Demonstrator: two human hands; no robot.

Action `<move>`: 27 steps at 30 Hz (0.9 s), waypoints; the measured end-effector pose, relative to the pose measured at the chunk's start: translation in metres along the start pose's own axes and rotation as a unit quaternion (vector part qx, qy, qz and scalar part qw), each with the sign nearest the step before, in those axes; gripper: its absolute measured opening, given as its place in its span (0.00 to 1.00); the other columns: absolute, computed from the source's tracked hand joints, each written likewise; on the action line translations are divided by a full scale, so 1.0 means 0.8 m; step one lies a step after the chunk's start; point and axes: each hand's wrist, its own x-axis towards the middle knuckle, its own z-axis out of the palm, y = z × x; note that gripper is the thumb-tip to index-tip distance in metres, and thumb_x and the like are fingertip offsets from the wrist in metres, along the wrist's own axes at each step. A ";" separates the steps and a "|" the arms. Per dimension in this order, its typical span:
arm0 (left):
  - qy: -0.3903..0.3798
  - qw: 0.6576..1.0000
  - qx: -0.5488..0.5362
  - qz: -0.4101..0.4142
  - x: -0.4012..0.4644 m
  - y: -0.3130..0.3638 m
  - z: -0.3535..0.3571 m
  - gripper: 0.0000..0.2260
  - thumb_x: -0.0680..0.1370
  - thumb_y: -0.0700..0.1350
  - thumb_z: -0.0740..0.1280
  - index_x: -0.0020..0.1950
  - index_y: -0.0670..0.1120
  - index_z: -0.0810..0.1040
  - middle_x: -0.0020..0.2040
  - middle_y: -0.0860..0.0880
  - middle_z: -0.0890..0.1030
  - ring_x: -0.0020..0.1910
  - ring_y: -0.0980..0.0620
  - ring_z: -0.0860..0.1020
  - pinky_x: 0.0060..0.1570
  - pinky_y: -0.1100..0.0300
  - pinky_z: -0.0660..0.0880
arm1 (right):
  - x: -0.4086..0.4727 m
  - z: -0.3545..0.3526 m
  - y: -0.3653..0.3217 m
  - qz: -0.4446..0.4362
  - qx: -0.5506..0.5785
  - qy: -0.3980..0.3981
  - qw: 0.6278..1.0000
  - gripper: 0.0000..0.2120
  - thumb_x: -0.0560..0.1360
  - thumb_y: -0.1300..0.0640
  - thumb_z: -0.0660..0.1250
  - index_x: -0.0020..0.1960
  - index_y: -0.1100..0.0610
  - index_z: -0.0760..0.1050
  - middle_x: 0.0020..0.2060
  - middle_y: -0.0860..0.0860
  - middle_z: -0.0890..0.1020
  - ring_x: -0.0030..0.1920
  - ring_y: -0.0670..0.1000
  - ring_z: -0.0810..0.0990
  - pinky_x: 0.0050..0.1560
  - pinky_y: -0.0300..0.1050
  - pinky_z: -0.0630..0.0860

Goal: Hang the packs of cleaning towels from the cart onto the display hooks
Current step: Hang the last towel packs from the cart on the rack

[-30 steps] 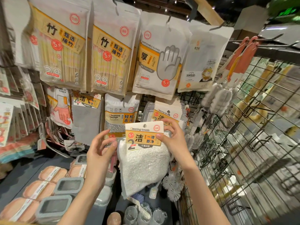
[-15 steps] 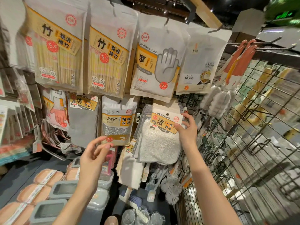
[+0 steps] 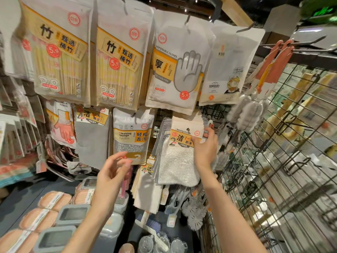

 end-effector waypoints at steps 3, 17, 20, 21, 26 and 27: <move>-0.064 0.998 0.024 -0.006 0.005 0.000 0.016 0.14 0.77 0.35 0.65 0.61 0.49 0.77 0.52 0.49 0.83 0.50 0.56 0.81 0.49 0.67 0.78 | 0.002 -0.003 0.010 -0.052 -0.071 0.009 0.996 0.22 0.70 0.52 0.73 0.61 0.48 0.70 0.58 0.49 0.72 0.62 0.50 0.66 0.47 0.44 0.65; -0.286 0.864 0.401 0.105 0.086 -0.048 0.127 0.37 0.78 0.42 0.66 0.75 0.62 0.45 0.78 0.57 0.43 0.76 0.54 0.36 0.73 0.48 0.36 | 0.003 -0.019 0.059 -0.149 -0.087 -0.168 0.971 0.39 0.74 0.57 0.68 0.74 0.36 0.50 0.75 0.44 0.57 0.74 0.41 0.48 0.70 0.45 0.48; -0.293 0.817 0.484 0.114 0.099 -0.068 0.130 0.40 0.78 0.47 0.66 0.74 0.62 0.37 0.75 0.57 0.32 0.73 0.53 0.28 0.72 0.45 0.33 | 0.007 -0.016 0.061 -0.148 -0.103 -0.176 0.968 0.42 0.75 0.55 0.68 0.70 0.29 0.43 0.75 0.42 0.55 0.74 0.40 0.46 0.70 0.46 0.47; -0.295 0.809 0.496 0.114 0.103 -0.073 0.131 0.40 0.78 0.48 0.66 0.74 0.62 0.36 0.74 0.58 0.30 0.72 0.53 0.27 0.71 0.45 0.33 | 0.008 -0.014 0.061 -0.148 -0.109 -0.174 0.967 0.42 0.75 0.55 0.68 0.69 0.28 0.42 0.75 0.42 0.55 0.74 0.40 0.47 0.69 0.46 0.47; -0.307 0.796 0.511 0.104 0.115 -0.087 0.136 0.42 0.77 0.54 0.67 0.72 0.65 0.33 0.72 0.59 0.27 0.70 0.53 0.25 0.70 0.45 0.31 | 0.013 -0.009 0.065 -0.154 -0.099 -0.170 0.968 0.42 0.75 0.56 0.67 0.68 0.25 0.42 0.75 0.41 0.55 0.72 0.36 0.45 0.69 0.46 0.50; -0.308 0.795 0.512 0.105 0.118 -0.089 0.136 0.42 0.77 0.55 0.67 0.71 0.66 0.32 0.71 0.60 0.26 0.70 0.53 0.25 0.70 0.45 0.31 | 0.014 -0.008 0.065 -0.156 -0.100 -0.170 0.968 0.42 0.75 0.56 0.67 0.68 0.25 0.42 0.75 0.40 0.55 0.72 0.36 0.45 0.69 0.46 0.50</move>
